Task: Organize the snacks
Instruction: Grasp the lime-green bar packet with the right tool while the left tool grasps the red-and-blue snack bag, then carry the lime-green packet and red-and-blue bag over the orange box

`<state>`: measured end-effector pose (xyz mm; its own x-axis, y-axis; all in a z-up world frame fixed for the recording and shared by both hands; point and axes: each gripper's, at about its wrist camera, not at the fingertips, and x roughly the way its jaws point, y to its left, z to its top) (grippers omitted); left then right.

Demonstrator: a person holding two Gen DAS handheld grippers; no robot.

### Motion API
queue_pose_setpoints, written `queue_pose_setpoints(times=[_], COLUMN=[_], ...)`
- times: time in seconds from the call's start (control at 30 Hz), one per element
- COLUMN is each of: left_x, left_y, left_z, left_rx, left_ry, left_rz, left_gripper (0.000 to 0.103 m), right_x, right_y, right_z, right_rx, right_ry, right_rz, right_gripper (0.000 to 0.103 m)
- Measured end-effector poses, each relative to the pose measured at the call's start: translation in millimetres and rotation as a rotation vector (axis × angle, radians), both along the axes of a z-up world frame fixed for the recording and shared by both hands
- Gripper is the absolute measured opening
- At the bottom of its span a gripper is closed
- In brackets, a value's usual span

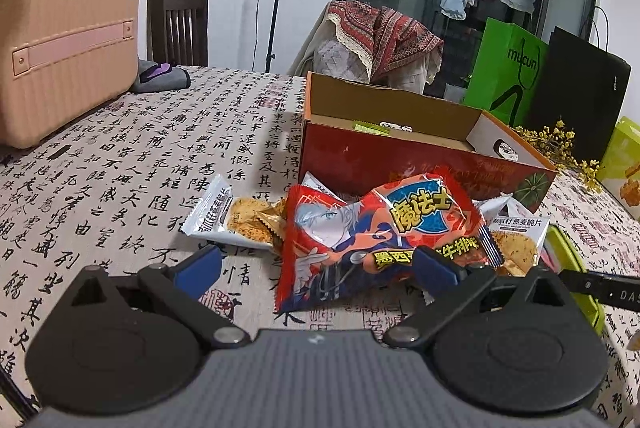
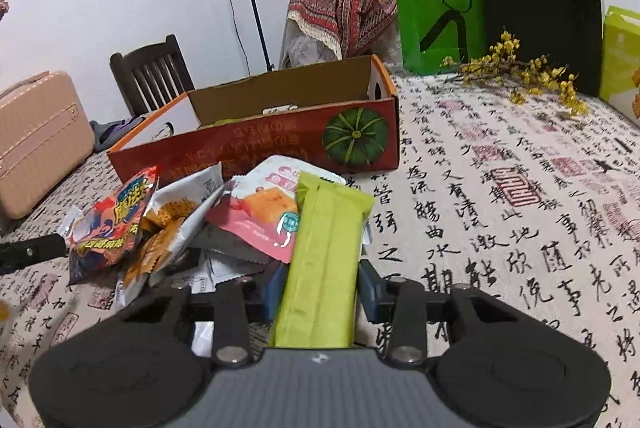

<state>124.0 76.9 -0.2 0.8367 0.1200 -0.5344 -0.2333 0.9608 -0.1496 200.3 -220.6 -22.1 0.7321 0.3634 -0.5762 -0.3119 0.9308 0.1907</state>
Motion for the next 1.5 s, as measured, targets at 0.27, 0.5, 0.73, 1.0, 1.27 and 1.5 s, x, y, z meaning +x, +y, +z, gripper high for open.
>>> queue_pose_setpoints(times=[0.27, 0.5, 0.73, 1.0, 1.27, 1.5], left_x=[3, 9, 35, 66, 67, 50], left_y=[-10, -40, -64, -63, -50, -42], left_z=[-1, -8, -26, -26, -18, 6], left_rx=[0.092, 0.281, 0.484, 0.452, 0.312, 0.239], left_ry=[-0.001, 0.009, 0.056, 0.088, 0.087, -0.004], left_rz=[-0.053, -0.147, -0.171, -0.189, -0.223, -0.210], left_gripper=[0.103, 0.103, 0.103, 0.103, 0.065, 0.056], right_x=[-7, -11, -13, -10, -9, -9], right_y=[-6, -11, -16, -22, -27, -27], right_z=[9, 14, 14, 11, 9, 9], right_rx=[0.015, 0.023, 0.042, 0.068, 0.092, 0.110], right_ry=[-0.056, -0.084, -0.095, -0.090, -0.093, -0.096], right_rz=[-0.018, -0.031, -0.037, -0.049, -0.042, -0.027], right_gripper=[0.037, 0.037, 0.037, 0.037, 0.037, 0.037])
